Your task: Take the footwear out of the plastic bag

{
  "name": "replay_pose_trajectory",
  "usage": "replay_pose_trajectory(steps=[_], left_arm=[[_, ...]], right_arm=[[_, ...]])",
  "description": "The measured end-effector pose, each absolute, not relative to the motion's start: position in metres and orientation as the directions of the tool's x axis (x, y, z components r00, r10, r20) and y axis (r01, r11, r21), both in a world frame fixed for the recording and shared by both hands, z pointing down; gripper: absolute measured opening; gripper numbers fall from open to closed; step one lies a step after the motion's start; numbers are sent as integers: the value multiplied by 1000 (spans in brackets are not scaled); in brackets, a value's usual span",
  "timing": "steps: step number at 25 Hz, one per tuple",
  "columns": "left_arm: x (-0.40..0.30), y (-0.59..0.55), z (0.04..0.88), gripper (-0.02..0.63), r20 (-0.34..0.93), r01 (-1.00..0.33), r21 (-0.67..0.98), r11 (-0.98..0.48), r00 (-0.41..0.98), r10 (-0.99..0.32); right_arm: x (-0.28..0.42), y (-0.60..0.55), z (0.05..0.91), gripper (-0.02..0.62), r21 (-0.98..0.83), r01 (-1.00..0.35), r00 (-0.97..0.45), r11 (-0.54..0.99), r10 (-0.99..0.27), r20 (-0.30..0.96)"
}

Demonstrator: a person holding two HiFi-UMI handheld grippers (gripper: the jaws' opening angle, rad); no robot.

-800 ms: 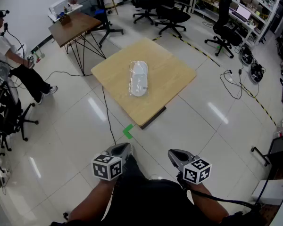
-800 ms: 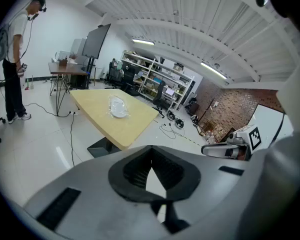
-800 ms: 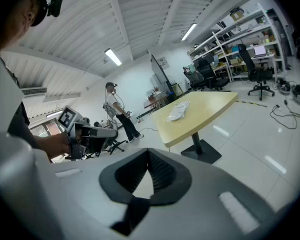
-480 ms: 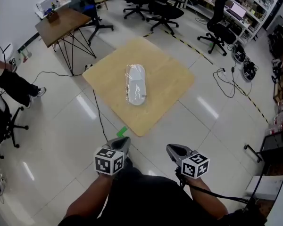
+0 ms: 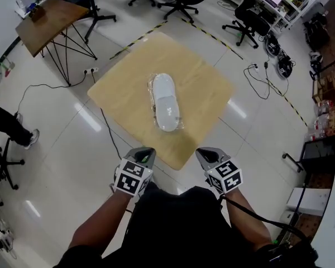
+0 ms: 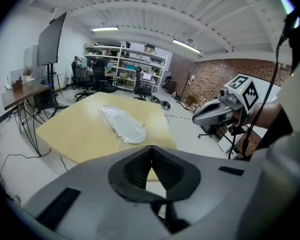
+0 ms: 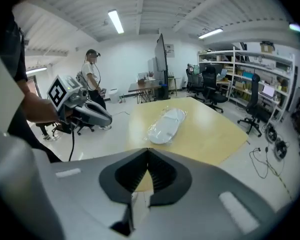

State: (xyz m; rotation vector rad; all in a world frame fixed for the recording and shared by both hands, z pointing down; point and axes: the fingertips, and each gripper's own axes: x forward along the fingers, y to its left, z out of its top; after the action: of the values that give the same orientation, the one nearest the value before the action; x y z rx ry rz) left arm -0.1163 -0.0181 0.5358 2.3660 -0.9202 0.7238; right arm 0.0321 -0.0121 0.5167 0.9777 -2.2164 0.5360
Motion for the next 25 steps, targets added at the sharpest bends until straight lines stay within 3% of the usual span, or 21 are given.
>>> replay_pose_trajectory(steps=[9,14,18,22,25], left_arm=[[-112,-24,550,8,668,-691,309,-654,647,-368],[-117,-35,557,7,699,-753,267,-601,581,-417],[-115,-43,558,8,708,-820,245,-517,516,-482],[-113,-39,566,8,724,-879,249,-407,448,-525],[-105,-38,564,8,730,-894,249,-374,427,-534]], right_arm=[[19,-51,536,3,-32,-708,-477,705,-445,758],[13,-74,551,39,4,-623,-498,783,-400,769],[7,-93,571,114,23,-510,-513,860,-325,795],[0,-103,610,126,26,-351,-487,936,-206,849],[-5,-120,620,126,-27,-347,-511,937,-165,843]])
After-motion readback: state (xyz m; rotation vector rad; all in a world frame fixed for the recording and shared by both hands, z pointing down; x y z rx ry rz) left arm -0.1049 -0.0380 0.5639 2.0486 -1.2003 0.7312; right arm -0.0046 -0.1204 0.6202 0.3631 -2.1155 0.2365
